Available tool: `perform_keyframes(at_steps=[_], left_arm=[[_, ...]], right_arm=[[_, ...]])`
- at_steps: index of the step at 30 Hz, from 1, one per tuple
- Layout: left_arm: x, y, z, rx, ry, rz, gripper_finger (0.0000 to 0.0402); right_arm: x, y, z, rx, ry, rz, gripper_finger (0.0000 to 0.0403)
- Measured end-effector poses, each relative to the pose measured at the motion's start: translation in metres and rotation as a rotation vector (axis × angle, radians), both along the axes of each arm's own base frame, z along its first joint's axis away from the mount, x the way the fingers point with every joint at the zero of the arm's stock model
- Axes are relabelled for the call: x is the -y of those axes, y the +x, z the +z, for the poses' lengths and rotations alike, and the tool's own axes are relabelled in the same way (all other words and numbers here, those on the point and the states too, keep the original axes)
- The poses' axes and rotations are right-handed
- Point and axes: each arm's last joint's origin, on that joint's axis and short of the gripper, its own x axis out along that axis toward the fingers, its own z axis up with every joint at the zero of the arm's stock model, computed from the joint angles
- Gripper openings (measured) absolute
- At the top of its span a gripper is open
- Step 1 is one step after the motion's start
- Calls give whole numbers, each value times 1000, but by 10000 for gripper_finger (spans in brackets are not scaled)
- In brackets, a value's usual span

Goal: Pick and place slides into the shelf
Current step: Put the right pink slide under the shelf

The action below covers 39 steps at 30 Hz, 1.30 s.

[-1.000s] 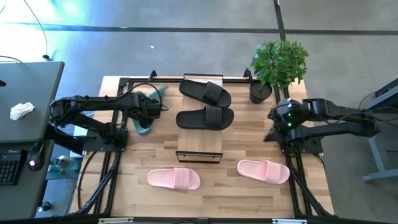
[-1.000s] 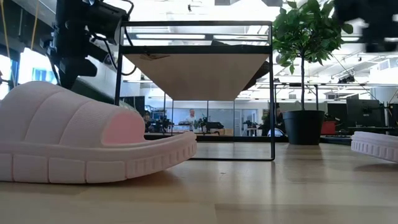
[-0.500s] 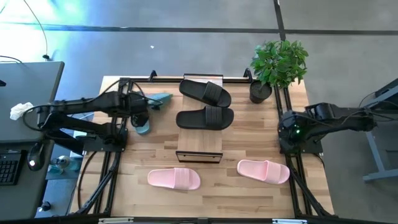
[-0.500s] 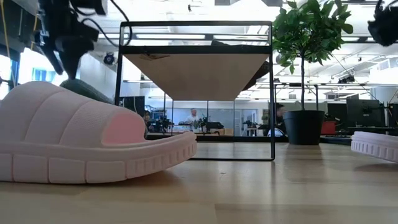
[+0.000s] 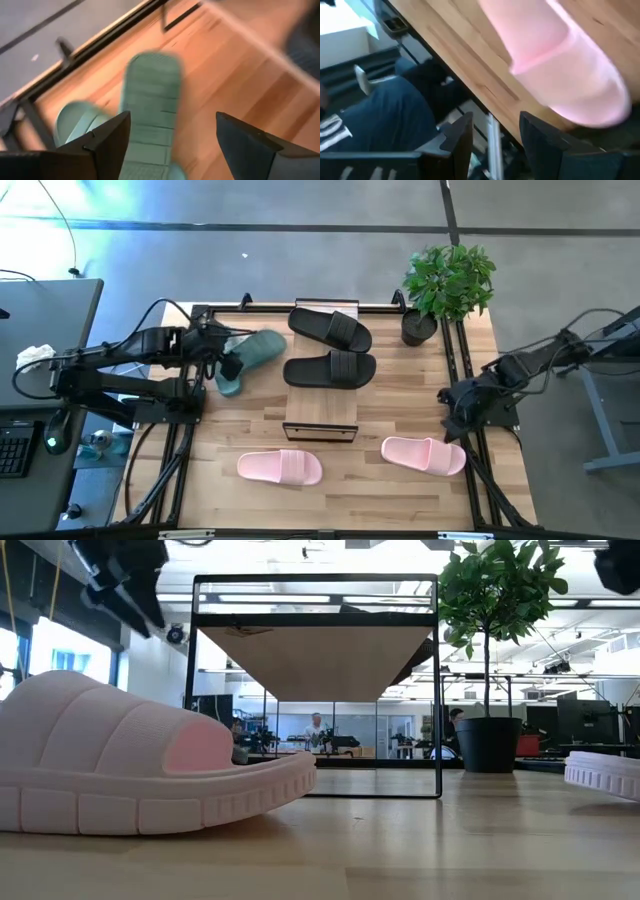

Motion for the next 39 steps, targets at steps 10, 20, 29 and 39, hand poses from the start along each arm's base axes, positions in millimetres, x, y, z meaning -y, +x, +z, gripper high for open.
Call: perform_keyframes(at_steps=[10,20,29,39], left_arm=[[-1,13,10,92,59,-208,233],[2,15,9,75,36,-359,222],[4,16,9,73,22,-453,222],[6,16,9,82,-2,-531,223]], right_arm=[[-54,18,-30,-259,-175,-221,149],[-104,14,-62,-380,-243,-349,149],[-115,20,-81,-383,-334,-361,149],[-120,8,-62,-492,-395,-292,149]])
